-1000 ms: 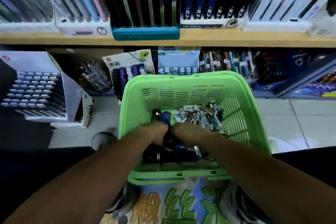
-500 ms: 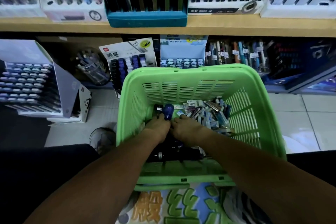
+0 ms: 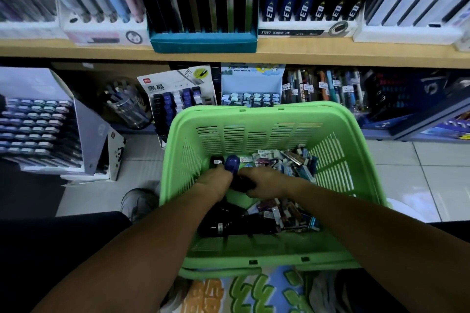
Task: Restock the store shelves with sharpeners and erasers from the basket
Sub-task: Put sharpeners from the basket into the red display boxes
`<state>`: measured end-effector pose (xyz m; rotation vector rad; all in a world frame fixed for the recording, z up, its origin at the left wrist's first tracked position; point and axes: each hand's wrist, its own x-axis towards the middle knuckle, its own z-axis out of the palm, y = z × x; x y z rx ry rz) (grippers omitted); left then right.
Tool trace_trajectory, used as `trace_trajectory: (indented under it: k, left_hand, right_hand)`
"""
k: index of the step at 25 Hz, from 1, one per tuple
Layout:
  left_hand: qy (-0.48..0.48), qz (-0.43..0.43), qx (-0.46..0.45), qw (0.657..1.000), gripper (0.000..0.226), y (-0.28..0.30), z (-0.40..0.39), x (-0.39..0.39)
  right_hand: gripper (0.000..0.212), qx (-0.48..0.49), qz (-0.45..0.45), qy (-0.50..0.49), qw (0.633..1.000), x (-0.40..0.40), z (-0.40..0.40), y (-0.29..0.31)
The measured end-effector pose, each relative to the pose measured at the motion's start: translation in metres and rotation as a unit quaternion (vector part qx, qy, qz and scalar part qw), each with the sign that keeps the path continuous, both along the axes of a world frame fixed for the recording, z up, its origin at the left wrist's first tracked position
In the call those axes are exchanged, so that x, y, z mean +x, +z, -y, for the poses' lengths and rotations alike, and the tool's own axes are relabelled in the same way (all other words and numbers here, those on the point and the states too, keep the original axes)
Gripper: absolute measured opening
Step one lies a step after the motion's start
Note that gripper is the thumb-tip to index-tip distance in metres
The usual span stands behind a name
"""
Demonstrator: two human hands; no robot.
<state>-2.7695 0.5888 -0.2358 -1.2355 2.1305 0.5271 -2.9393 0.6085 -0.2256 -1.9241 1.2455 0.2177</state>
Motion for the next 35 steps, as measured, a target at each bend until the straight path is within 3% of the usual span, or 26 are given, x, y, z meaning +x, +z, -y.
trace_trajectory:
  k: [5, 9, 12, 15, 18, 21, 28, 31, 35]
  left_hand:
    - [-0.010, -0.008, 0.020, 1.000, 0.046, 0.012, 0.003, 0.002]
    - [0.058, -0.074, 0.018, 0.995, 0.036, 0.033, 0.015, 0.003]
    - [0.140, -0.148, 0.053, 0.978, 0.023, 0.066, 0.026, -0.006]
    - [0.174, -0.214, 0.074, 0.958, 0.026, 0.108, 0.029, -0.007]
    - [0.239, -0.298, 0.126, 0.916, 0.029, 0.152, 0.028, -0.006]
    - [0.278, -0.406, 0.157, 0.856, 0.020, 0.218, 0.030, -0.008]
    - [0.197, -0.484, 0.064, 0.851, 0.020, 0.340, 0.017, -0.019]
    - [0.193, -0.534, -0.025, 0.823, 0.022, 0.376, 0.027, -0.024]
    - [0.178, -0.589, -0.089, 0.783, 0.019, 0.429, 0.042, -0.031]
  right_hand:
    - [0.032, 0.080, 0.086, -0.138, 0.983, -0.016, 0.006, 0.028]
    - [0.034, 0.125, 0.103, -0.218, 0.962, -0.027, 0.009, 0.057]
    - [0.037, 0.097, 0.066, -0.219, 0.969, -0.035, 0.017, 0.090]
    - [0.043, 0.080, 0.052, -0.213, 0.972, -0.044, 0.016, 0.140]
    - [0.046, 0.097, 0.135, -0.272, 0.948, -0.054, 0.011, 0.188]
    - [0.041, 0.036, 0.201, -0.295, 0.933, -0.064, 0.011, 0.241]
    - [0.028, -0.062, 0.287, -0.273, 0.916, -0.075, 0.006, 0.348]
    - [0.022, -0.117, 0.354, -0.271, 0.887, -0.077, 0.008, 0.391]
    - [0.028, -0.197, 0.417, -0.288, 0.839, -0.076, 0.013, 0.442]
